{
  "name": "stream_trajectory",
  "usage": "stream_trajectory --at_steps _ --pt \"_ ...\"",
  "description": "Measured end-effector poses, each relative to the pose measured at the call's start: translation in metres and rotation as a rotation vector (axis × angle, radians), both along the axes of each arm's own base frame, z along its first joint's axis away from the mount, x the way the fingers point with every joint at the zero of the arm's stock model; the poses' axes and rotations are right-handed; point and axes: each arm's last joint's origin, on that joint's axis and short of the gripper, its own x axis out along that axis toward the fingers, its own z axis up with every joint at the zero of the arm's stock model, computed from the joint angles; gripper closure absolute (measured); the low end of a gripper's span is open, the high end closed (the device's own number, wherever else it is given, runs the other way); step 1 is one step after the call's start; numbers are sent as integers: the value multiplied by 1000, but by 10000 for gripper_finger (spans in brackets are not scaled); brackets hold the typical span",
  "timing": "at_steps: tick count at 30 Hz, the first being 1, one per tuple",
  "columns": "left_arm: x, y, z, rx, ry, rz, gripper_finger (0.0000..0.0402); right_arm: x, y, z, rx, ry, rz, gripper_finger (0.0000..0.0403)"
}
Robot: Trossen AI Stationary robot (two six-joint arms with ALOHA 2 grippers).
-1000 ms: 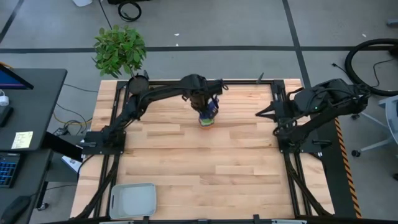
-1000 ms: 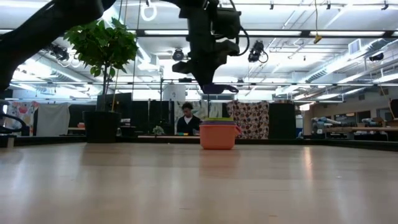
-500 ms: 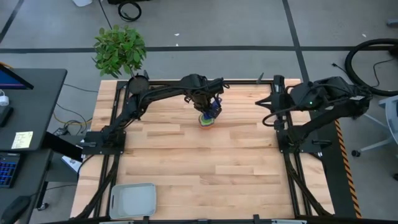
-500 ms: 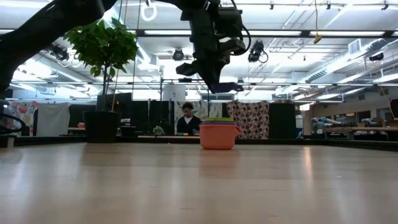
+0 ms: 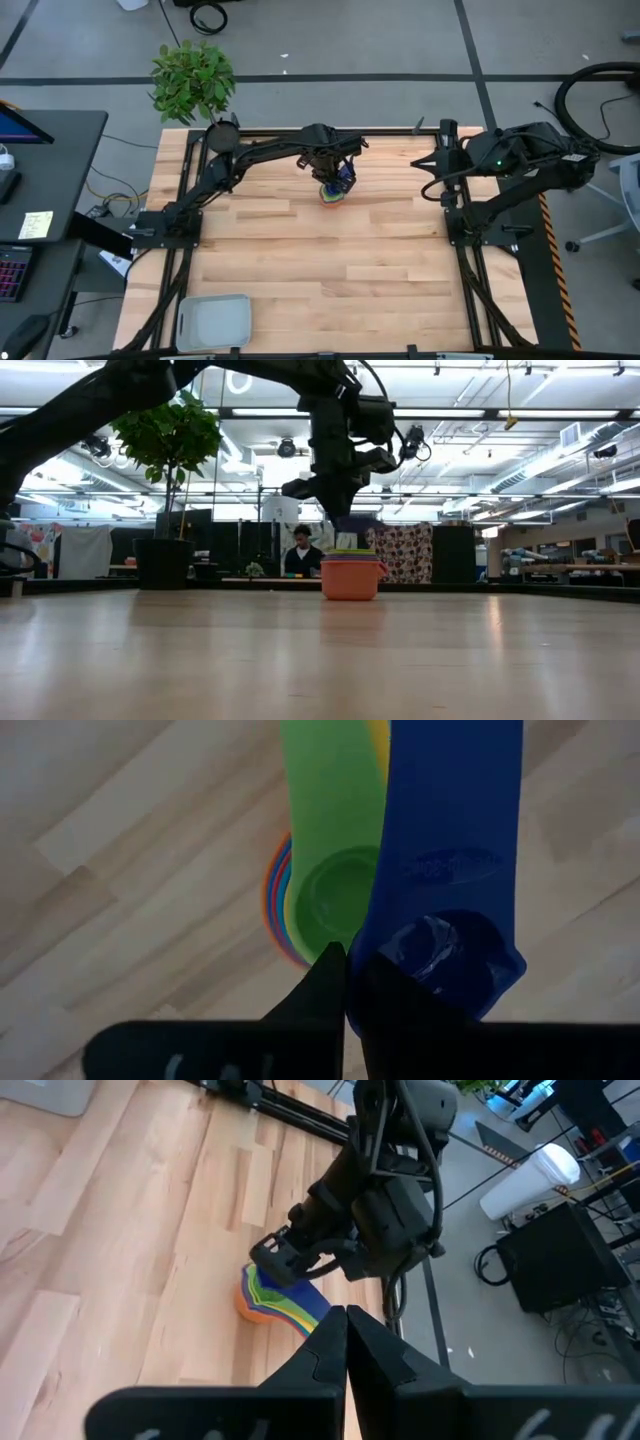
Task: Nest measuring cups in basket
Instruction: Stack the dark blue measuring cup on top of the green measuring cup
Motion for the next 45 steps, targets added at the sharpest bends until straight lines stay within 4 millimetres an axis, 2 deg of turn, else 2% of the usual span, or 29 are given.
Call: stream_trajectory --at_steps 12,23,31,40,45 --pt "2 7 -10 12 13 12 389 -1 0 0 -1 2 6 391" --pt "1 8 -12 11 26 -1 389 -1 0 0 -17 11 16 391" --pt "6 10 -30 -40 43 -5 389 -1 0 0 -17 12 16 391" --pt "8 11 -36 -42 53 -22 388 -1 0 0 -23 14 20 391" --pt "8 11 -36 -32 48 -78 335 -2 0 -1 -24 19 20 391"
